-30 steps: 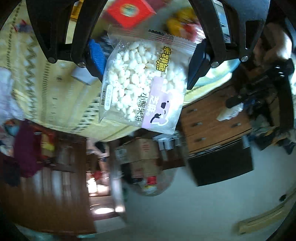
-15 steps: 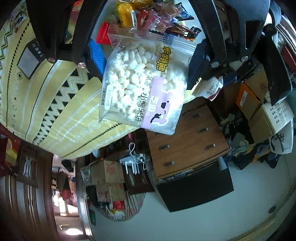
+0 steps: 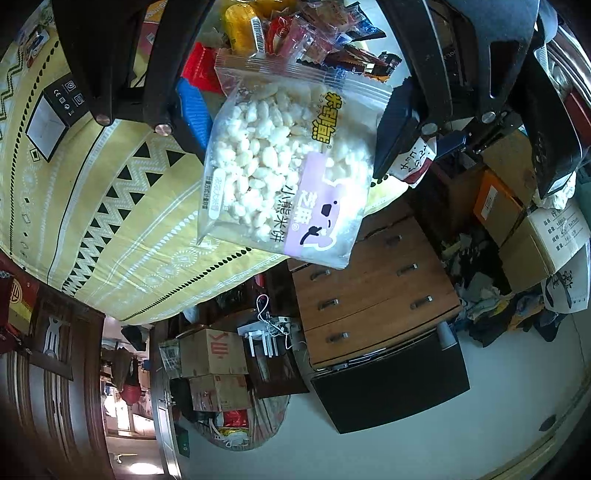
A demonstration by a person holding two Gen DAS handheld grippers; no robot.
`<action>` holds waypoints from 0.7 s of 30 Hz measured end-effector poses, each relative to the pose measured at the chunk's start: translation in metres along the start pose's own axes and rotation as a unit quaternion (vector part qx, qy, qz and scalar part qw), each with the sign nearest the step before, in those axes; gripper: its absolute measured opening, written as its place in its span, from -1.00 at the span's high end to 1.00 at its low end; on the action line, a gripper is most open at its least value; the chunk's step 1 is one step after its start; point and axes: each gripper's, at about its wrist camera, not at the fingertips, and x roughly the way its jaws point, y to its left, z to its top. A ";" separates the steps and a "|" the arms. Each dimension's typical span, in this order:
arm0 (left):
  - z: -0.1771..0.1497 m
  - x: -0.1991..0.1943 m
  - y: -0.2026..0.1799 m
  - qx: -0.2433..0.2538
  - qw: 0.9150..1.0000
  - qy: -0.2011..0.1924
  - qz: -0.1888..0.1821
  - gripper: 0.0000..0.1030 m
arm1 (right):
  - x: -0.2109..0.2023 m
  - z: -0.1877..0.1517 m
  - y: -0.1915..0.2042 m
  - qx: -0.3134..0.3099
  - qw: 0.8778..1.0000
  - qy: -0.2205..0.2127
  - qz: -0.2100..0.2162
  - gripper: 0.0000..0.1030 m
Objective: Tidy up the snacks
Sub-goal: 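Hold both snacks above the basin, then open both tools to drop the held snacks into the basin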
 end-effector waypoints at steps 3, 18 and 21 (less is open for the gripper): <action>0.000 0.000 0.001 0.000 1.000 0.000 0.000 -0.13 | 0.001 0.000 0.000 0.001 1.000 0.000 0.000 -0.57; 0.000 0.005 0.004 -0.002 1.000 0.006 0.009 -0.27 | 0.007 -0.008 -0.002 -0.004 1.000 0.008 -0.001 -0.59; -0.001 0.009 0.006 -0.005 1.000 0.010 0.016 -0.39 | 0.010 -0.010 -0.003 -0.003 1.000 0.013 -0.001 -0.59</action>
